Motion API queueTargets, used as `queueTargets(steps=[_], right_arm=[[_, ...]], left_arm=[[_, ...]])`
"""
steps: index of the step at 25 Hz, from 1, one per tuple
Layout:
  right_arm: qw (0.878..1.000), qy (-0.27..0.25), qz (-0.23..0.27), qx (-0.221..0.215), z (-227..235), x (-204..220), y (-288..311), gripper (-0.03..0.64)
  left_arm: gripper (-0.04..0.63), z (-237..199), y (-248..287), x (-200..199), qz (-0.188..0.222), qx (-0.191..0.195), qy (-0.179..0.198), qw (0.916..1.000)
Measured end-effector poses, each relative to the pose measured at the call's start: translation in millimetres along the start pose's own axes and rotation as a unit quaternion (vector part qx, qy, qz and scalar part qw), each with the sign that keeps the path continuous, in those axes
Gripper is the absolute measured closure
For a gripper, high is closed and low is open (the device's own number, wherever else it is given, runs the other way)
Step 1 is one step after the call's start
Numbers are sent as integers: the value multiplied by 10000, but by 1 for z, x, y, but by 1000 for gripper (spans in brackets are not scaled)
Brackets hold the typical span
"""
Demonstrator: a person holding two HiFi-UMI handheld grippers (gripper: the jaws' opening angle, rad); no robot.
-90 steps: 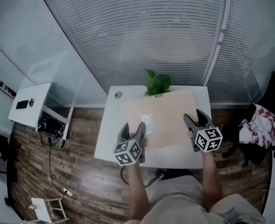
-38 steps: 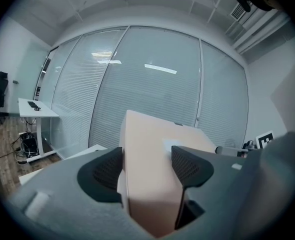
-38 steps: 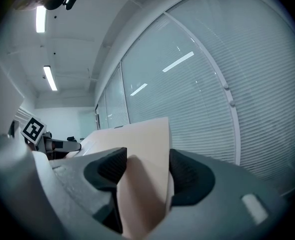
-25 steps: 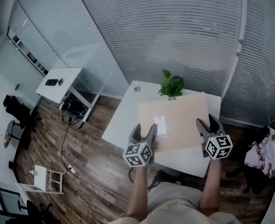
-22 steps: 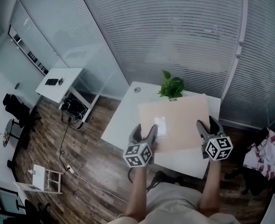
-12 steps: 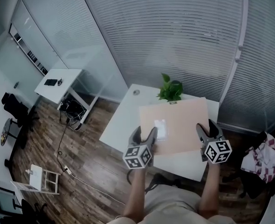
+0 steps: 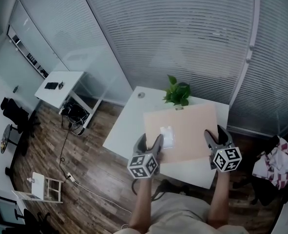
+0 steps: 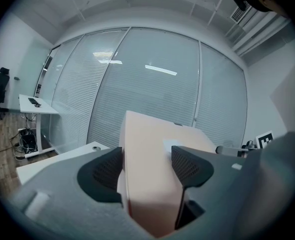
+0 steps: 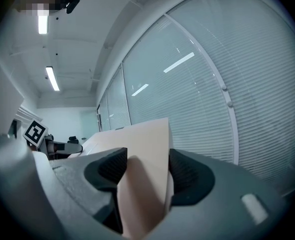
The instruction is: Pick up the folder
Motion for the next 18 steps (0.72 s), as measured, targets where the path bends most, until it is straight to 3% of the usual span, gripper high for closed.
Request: queueTargets(steps=[18], right_arm=[[9999, 85, 67, 101, 11, 0, 2, 357]], left_arm=[[275, 4, 17, -2, -54, 94, 94, 9999]])
Point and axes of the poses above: the fingertips, and each gripper's own axes: y forward along the fingers, z to its right, x out of its underside, the point moved 5 cm from there along -y, backward along the fingers, and after that the axes turned 3 degrees about y, right-handed, at the moved point
